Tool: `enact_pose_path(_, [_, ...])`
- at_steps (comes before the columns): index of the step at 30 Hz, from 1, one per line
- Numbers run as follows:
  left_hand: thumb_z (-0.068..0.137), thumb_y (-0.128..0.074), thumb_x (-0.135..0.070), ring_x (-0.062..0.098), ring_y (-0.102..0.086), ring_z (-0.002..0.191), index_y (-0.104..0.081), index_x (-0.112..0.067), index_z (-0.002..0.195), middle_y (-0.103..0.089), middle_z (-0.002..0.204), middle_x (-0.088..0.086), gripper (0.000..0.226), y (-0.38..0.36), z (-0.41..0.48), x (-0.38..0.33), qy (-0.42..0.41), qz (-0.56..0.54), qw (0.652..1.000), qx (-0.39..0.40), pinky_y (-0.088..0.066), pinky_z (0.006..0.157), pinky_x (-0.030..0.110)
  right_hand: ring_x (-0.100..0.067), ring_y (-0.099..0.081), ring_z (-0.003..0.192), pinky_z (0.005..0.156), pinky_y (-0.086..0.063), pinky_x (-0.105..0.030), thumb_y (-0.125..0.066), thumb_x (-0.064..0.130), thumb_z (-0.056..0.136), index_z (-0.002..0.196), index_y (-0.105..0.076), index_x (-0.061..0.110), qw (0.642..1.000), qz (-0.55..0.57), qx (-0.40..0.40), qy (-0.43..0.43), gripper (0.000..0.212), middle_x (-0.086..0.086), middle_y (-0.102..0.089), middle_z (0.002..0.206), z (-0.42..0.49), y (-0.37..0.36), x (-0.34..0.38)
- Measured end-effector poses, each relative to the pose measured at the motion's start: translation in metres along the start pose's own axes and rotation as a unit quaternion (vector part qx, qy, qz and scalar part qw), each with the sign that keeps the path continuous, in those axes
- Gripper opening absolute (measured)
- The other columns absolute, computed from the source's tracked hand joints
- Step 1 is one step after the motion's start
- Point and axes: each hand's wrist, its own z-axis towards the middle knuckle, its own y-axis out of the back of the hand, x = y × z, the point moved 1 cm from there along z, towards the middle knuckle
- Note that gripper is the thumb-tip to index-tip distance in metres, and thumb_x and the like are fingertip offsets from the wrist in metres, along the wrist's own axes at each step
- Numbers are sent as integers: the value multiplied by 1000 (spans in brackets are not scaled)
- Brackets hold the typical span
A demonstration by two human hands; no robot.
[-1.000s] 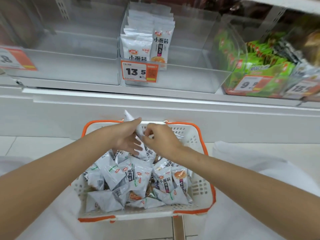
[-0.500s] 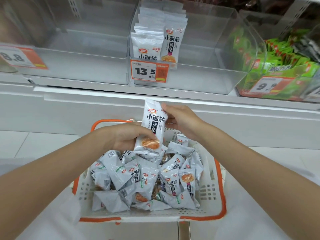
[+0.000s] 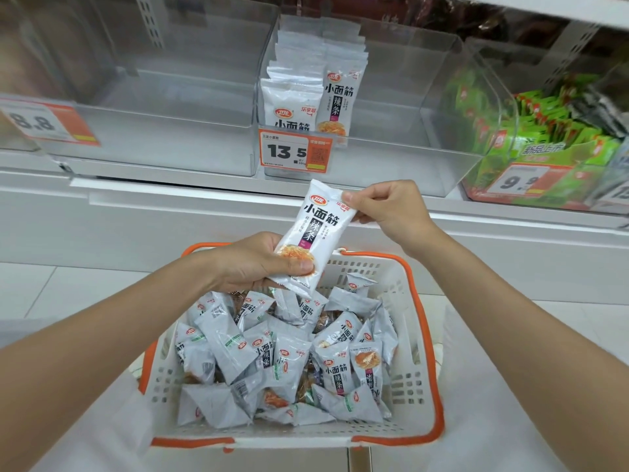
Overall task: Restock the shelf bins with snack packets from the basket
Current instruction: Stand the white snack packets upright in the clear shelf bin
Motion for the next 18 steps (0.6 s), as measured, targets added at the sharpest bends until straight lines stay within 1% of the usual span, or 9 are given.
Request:
enact_pose_path(2, [67,-79,-20,12,-68,75,-70,-10,93,-74,85,2,29,-1,-1,-2,-24,37,999,-16,-56,69,21,-5,-63,55,62,-53,-20,-73,16,86,72,-73,10,1000,-8,-1,1,15,3,-73,67,-1,0,-3])
enact_pose_path(3, [70,-76,-18,11,-67,75,-70,-11,93,-74,84,1,25,-1,-2,-3,-30,51,998,-21,-55,69,21,-5,-62,55,62,-53,-20,-72,16,86,73,-73,10,1000,-6,1,1,15,3,-73,66,-1,-1,-5])
enact_pose_path(6, [69,-78,-19,10,-66,76,-71,-15,92,-74,85,-1,24,1,-5,-3,-35,83,995,-33,-54,71,22,-7,-64,64,68,-54,-23,-68,20,90,80,-74,13,998,38,36,-25,13,1,-75,75,-2,-5,-9])
enact_pose_path(9, [76,-78,-11,9,-65,76,-71,-16,93,-74,86,-1,18,1,-7,-7,-39,107,993,-38,-54,70,22,-13,-68,81,79,-57,-30,-63,27,93,92,-75,16,993,65,81,-49,16,-5,-76,90,-2,-12,-10])
enact_pose_path(10, [77,-78,-11,9,-65,75,-71,-16,93,-74,86,-2,18,-1,-7,-8,-41,118,991,-37,-53,69,22,-14,-68,80,80,-58,-31,-63,25,94,92,-75,13,993,76,79,-48,17,-6,-76,90,-2,-14,-10])
enact_pose_path(12, [79,-77,-13,9,-64,74,-71,-18,92,-74,85,-3,15,-3,-6,-9,-42,128,990,-39,-52,68,22,-11,-68,72,73,-58,-25,-63,18,93,87,-75,8,996,77,50,-24,16,-2,-76,80,-1,-15,-8])
enact_pose_path(14, [79,-79,-17,12,-63,76,-71,-19,91,-74,87,0,15,-4,-5,-15,-47,133,989,-39,-51,70,25,-10,-67,68,68,-56,-21,-64,16,93,84,-75,7,998,58,19,5,17,1,-75,75,2,-12,-3])
enact_pose_path(16, [79,-80,-17,9,-64,72,-71,-20,89,-74,82,-3,14,-3,-4,-23,-59,142,987,-49,-50,67,22,-14,-69,71,69,-58,-24,-64,18,93,83,-74,6,997,81,3,-1,18,-2,-75,77,5,-10,1])
enact_pose_path(18, [78,-79,-14,3,-63,67,-71,-20,88,-73,76,-10,15,-1,-4,-30,-80,152,982,-76,-49,61,17,-19,-70,78,74,-59,-29,-63,23,93,88,-73,6,990,132,34,-39,20,-8,-76,85,5,-10,5])
